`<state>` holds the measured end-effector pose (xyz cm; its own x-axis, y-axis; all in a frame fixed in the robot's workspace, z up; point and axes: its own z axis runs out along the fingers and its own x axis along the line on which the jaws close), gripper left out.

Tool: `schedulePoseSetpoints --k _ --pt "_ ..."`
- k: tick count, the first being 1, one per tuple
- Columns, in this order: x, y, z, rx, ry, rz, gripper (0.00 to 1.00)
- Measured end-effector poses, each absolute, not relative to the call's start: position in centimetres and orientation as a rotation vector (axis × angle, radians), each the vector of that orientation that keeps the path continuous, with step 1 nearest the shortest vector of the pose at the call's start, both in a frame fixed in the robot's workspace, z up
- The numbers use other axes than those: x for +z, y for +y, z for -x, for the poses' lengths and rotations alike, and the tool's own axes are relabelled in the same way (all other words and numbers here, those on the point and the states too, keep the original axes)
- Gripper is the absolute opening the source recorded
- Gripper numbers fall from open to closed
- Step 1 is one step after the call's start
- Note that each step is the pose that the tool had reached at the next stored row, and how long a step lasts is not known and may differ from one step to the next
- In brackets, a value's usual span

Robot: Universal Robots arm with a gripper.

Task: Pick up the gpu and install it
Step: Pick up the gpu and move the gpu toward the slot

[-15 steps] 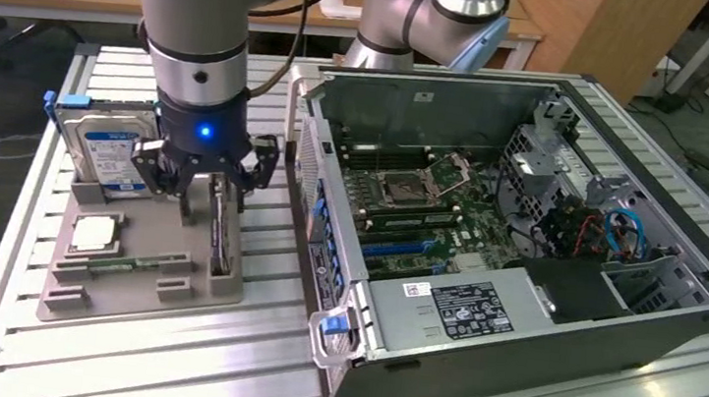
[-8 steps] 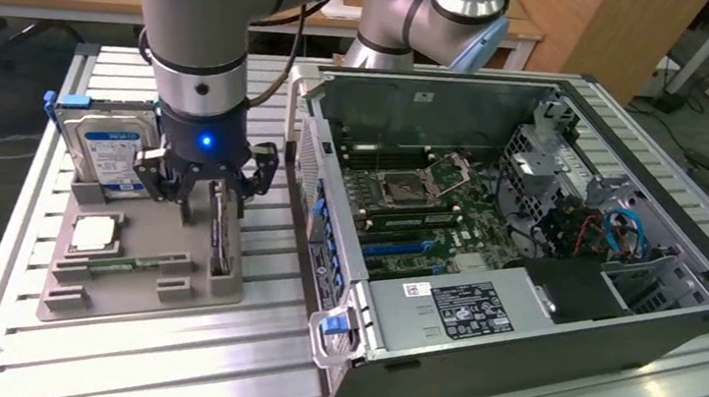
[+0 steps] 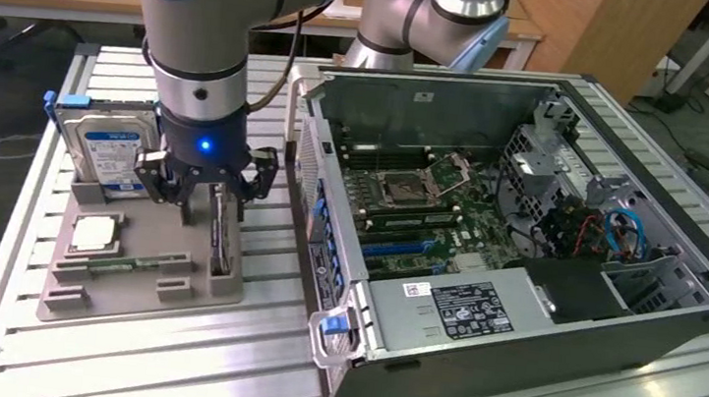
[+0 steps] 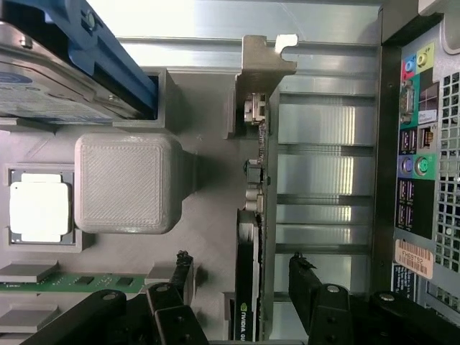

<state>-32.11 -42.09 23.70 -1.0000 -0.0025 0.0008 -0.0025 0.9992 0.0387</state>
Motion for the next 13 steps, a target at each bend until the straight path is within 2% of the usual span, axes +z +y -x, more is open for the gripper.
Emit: schedulePoseSetpoints --k 9,11,12,13 --pt "23.70 -42.08 32.10 -0.061 -3.140 -0.004 0.64" --pt "23.70 -42.09 32.10 -0.061 -3.140 -0.004 0.51" --pt "23.70 -42.08 32.10 -0.061 -3.140 -0.004 0.51" --pt "23.70 -42.08 32.10 -0.061 -3.140 -0.004 0.44"
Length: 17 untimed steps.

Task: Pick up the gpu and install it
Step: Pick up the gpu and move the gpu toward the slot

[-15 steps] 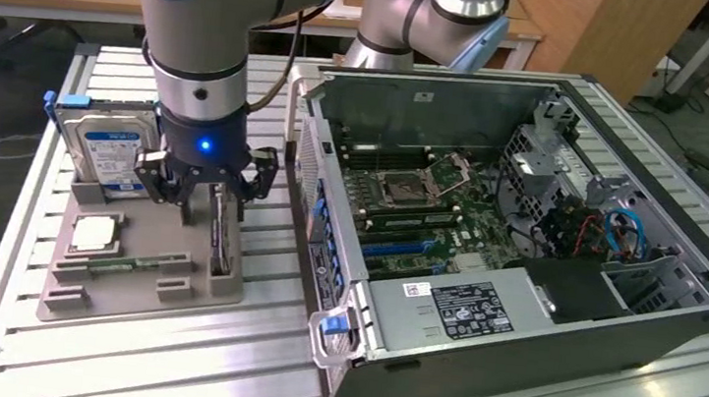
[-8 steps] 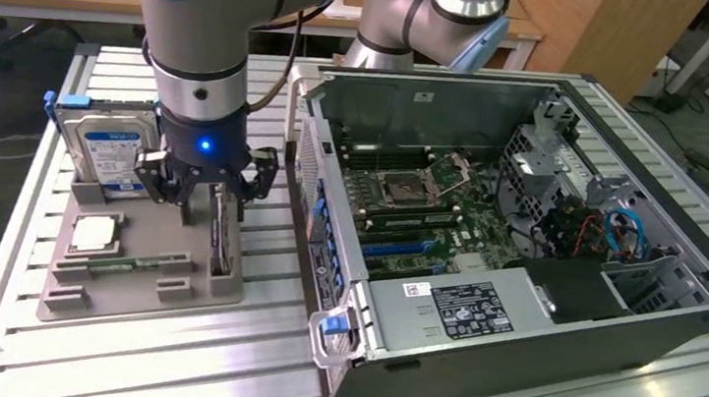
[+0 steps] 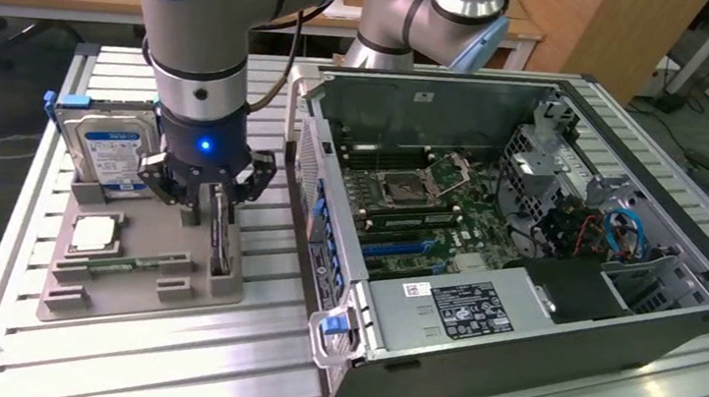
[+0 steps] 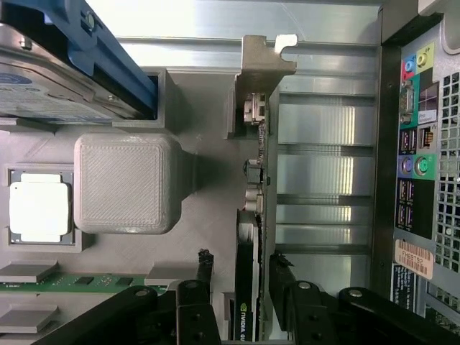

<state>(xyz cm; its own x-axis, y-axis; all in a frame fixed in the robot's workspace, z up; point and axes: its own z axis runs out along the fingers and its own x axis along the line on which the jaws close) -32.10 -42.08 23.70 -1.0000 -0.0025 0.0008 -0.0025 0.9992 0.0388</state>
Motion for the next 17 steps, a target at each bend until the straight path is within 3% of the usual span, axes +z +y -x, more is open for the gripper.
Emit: schedulePoseSetpoints --k 17 --pt "23.61 -42.08 31.87 -0.061 -3.140 -0.004 0.43"
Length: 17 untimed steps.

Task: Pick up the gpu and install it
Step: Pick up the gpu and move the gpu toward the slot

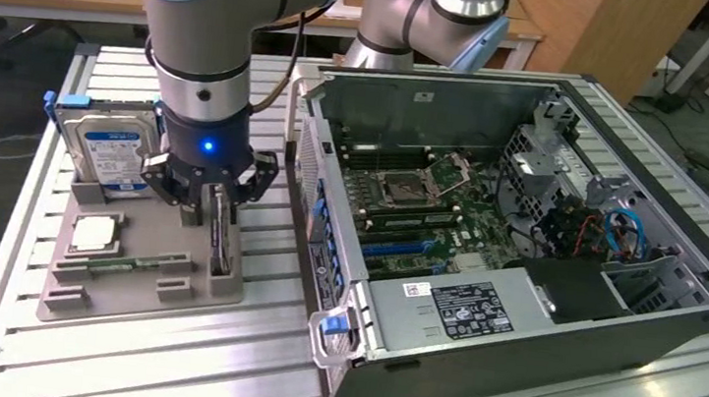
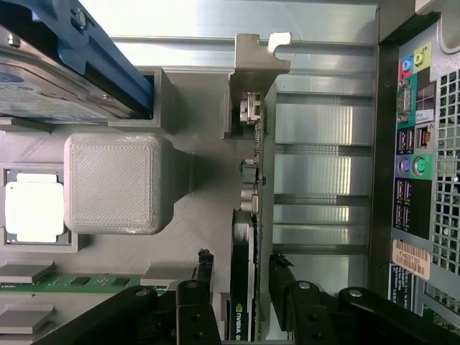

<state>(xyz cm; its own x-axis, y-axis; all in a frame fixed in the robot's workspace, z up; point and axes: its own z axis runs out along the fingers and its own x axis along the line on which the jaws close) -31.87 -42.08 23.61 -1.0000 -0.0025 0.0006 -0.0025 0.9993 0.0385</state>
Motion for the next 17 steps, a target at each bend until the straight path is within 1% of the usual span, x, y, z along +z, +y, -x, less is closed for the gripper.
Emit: schedulePoseSetpoints --k 1,2,3,4,5,6,17 --pt "23.61 -42.08 31.87 -0.061 -3.140 -0.004 0.43" --pt "23.61 -42.08 31.87 -0.060 -3.140 -0.004 0.36" --pt "23.61 -42.09 31.86 -0.060 -3.140 -0.004 0.36" --pt "23.61 -42.09 31.86 -0.060 -3.140 -0.004 0.30" --pt "23.62 -42.09 31.86 -0.060 -3.140 -0.004 0.30" --pt "23.61 -42.09 31.86 -0.060 -3.140 -0.004 0.26" --pt "23.61 -42.09 31.86 -0.060 -3.140 -0.004 0.26"
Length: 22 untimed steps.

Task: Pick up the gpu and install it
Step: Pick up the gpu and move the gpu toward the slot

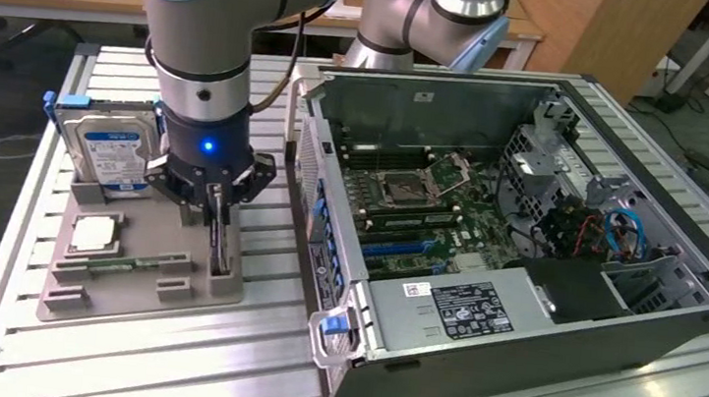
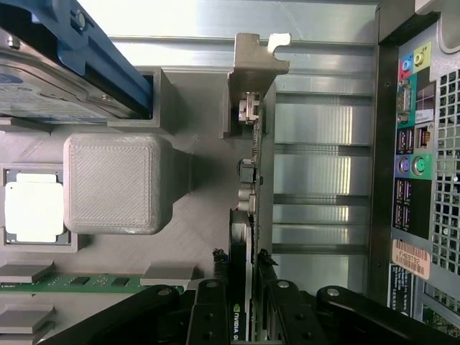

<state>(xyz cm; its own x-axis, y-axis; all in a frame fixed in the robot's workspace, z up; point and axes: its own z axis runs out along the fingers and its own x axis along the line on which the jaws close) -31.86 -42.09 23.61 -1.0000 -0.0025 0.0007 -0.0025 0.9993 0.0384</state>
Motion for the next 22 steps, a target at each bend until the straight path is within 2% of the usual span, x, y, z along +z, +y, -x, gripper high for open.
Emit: schedulePoseSetpoints --k 5,22 --pt "24.3 -42.1 31.9 -0.058 -3.140 -0.004 0.26" --pt "32.1 -42.1 31.9 -0.057 -3.140 -0.004 0.26"
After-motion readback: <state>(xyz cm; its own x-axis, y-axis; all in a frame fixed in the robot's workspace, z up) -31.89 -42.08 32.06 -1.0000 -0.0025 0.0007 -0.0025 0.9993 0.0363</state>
